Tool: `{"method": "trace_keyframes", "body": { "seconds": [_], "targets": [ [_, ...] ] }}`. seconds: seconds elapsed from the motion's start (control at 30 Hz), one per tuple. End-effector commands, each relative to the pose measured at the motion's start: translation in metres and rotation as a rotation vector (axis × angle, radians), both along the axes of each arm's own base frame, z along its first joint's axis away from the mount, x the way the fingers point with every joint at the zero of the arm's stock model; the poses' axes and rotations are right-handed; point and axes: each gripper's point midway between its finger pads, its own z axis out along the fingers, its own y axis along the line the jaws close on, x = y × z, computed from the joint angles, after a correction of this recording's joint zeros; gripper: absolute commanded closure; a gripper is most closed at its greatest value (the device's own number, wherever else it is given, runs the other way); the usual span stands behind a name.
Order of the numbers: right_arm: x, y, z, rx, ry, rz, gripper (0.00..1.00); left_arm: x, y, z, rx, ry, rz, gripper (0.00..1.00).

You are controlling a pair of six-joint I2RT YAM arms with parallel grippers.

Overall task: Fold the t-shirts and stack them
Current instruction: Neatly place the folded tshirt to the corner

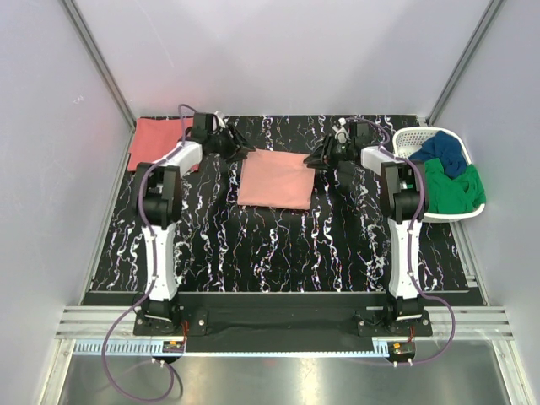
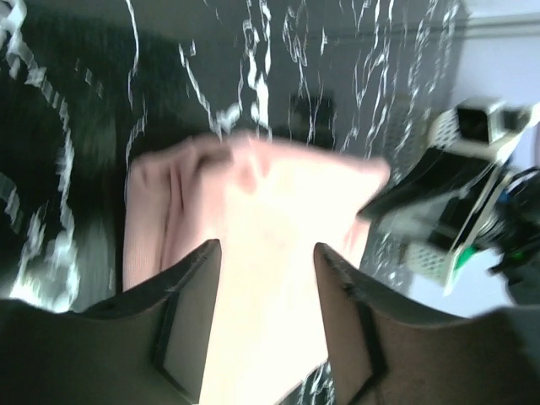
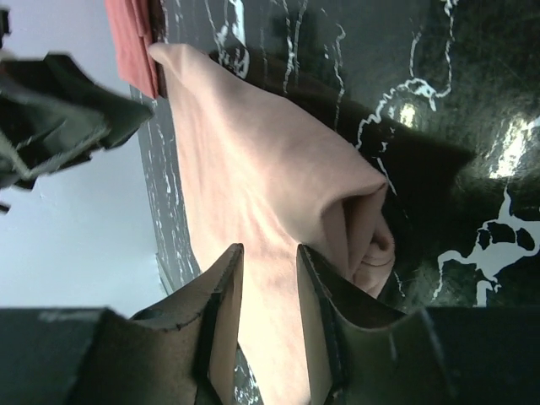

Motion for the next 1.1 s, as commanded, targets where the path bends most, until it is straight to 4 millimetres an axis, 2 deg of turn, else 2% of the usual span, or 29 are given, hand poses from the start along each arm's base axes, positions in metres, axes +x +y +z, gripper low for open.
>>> {"method": "trace_keyframes", "body": {
  "seconds": [0.0, 0.03, 0.1, 0.13, 0.27, 0.4, 0.5, 0.77, 0.8, 0.87, 0.9, 0.93, 1.0, 1.07],
  "targets": [
    [0.014, -0.006, 0.051, 0.02, -0.117, -0.028, 0.61, -0.026, 0.026, 0.042, 0.176, -0.108, -0.038, 0.44],
    [0.015, -0.006, 0.051, 0.023, -0.118, -0.03, 0.61, -0.04, 0.03, 0.024, 0.199, -0.067, -0.045, 0.41],
    [0.017, -0.007, 0.047, 0.026, -0.111, -0.033, 0.62, -0.051, 0.033, 0.017, 0.233, -0.07, -0.073, 0.41],
    [0.019, -0.008, 0.043, 0.022, -0.102, -0.042, 0.61, -0.059, 0.035, 0.005, 0.258, -0.051, -0.093, 0.41],
    [0.028, -0.016, 0.029, -0.016, -0.099, -0.077, 0.56, -0.066, 0.043, -0.017, 0.344, -0.015, -0.104, 0.4],
    [0.039, -0.025, 0.013, -0.038, -0.092, -0.11, 0.54, -0.069, 0.04, -0.035, 0.343, 0.001, -0.147, 0.39],
    [0.044, -0.029, 0.013, -0.035, -0.092, -0.121, 0.54, -0.073, 0.038, -0.043, 0.339, 0.008, -0.174, 0.39],
    [0.044, -0.044, 0.037, -0.066, -0.117, -0.136, 0.53, -0.074, 0.043, -0.062, 0.38, 0.031, -0.202, 0.37],
    [0.043, -0.045, 0.053, -0.064, -0.143, -0.137, 0.52, -0.074, 0.042, -0.064, 0.382, 0.037, -0.206, 0.37],
    [0.037, -0.047, 0.059, -0.067, -0.16, -0.144, 0.51, -0.074, 0.04, -0.066, 0.391, 0.049, -0.215, 0.37],
    [0.035, -0.047, 0.075, -0.065, -0.193, -0.144, 0.5, -0.075, 0.039, -0.067, 0.398, 0.055, -0.208, 0.37],
    [0.031, -0.048, 0.074, -0.065, -0.189, -0.141, 0.49, -0.074, 0.04, -0.068, 0.398, 0.06, -0.201, 0.37],
    [0.026, -0.048, 0.09, -0.065, -0.213, -0.144, 0.48, -0.074, 0.037, -0.069, 0.378, 0.067, -0.192, 0.37],
    [0.018, -0.047, 0.09, -0.061, -0.213, -0.141, 0.48, -0.071, 0.033, -0.068, 0.36, 0.064, -0.188, 0.36]
  ]
}}
